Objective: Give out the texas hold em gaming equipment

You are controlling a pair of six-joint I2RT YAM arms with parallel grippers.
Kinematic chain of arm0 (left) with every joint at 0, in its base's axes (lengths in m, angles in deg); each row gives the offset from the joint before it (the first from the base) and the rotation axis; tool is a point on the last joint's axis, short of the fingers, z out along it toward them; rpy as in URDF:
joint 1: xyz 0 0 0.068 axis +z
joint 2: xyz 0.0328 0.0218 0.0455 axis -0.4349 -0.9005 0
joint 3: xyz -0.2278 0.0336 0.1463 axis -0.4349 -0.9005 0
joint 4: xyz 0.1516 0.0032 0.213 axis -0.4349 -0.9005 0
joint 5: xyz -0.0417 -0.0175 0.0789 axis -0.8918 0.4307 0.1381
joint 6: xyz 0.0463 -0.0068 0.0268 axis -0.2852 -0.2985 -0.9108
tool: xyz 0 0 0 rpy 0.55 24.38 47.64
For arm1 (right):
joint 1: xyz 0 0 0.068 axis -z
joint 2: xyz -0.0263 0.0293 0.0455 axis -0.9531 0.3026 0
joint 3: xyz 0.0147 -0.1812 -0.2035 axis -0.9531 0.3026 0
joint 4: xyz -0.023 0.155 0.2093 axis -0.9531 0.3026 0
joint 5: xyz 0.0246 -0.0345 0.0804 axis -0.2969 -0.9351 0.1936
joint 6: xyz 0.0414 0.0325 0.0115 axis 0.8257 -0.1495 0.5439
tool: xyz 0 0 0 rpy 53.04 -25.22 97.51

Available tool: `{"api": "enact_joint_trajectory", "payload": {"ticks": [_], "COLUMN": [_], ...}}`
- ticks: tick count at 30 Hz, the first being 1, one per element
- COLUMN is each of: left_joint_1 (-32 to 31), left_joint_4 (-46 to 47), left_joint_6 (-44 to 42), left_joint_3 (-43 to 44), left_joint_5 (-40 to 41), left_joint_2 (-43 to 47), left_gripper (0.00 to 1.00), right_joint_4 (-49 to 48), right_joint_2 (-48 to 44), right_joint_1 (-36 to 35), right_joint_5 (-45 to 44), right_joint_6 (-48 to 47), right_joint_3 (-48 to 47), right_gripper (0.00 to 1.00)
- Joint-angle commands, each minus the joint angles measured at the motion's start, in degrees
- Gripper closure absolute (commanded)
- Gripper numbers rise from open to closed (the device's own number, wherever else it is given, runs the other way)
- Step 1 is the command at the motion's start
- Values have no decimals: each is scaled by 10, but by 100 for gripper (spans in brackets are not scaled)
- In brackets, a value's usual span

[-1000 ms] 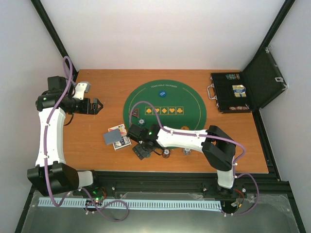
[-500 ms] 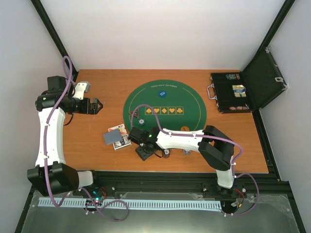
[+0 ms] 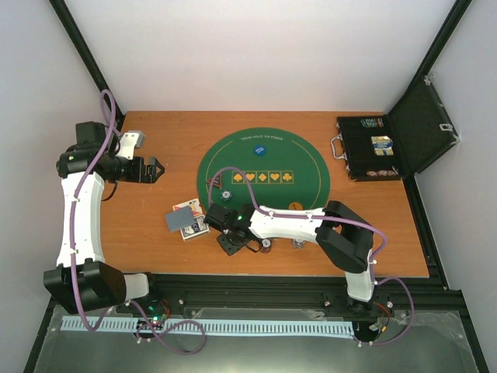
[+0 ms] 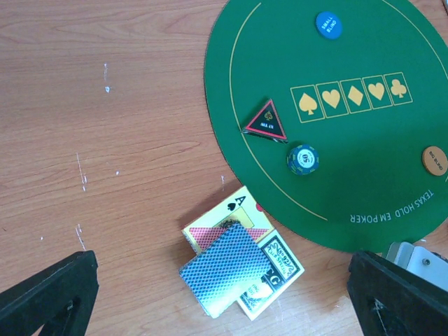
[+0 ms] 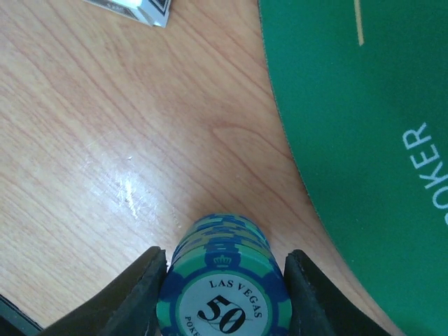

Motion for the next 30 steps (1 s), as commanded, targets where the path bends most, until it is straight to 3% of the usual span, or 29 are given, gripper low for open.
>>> {"api": "enact_joint_trajectory", "payload": {"ticks": [1,19,26,30], "left_joint_1": [3,3,2,3], "left_joint_4": [-7,-12,-14,-16], "left_joint_6": [-6,-9,-8,-7], "left_joint_3": [22,31,36,40], "left_joint_5": [0,-2,-2,-3], "left_joint_2": [8,12,11,10], "left_gripper": [0,0,0,0], "right_joint_4": [-3,30,74,77], "right_joint_2": [0,-37,-62,-56], "right_joint_1": [-4,8,71,142], "right_joint_5": [-4,-12,-29,-25], "right_joint_6": [3,-14,-51,-73], "right_joint_3": [2,-33,-106,-150], "right_gripper": [67,85,84,83]}}
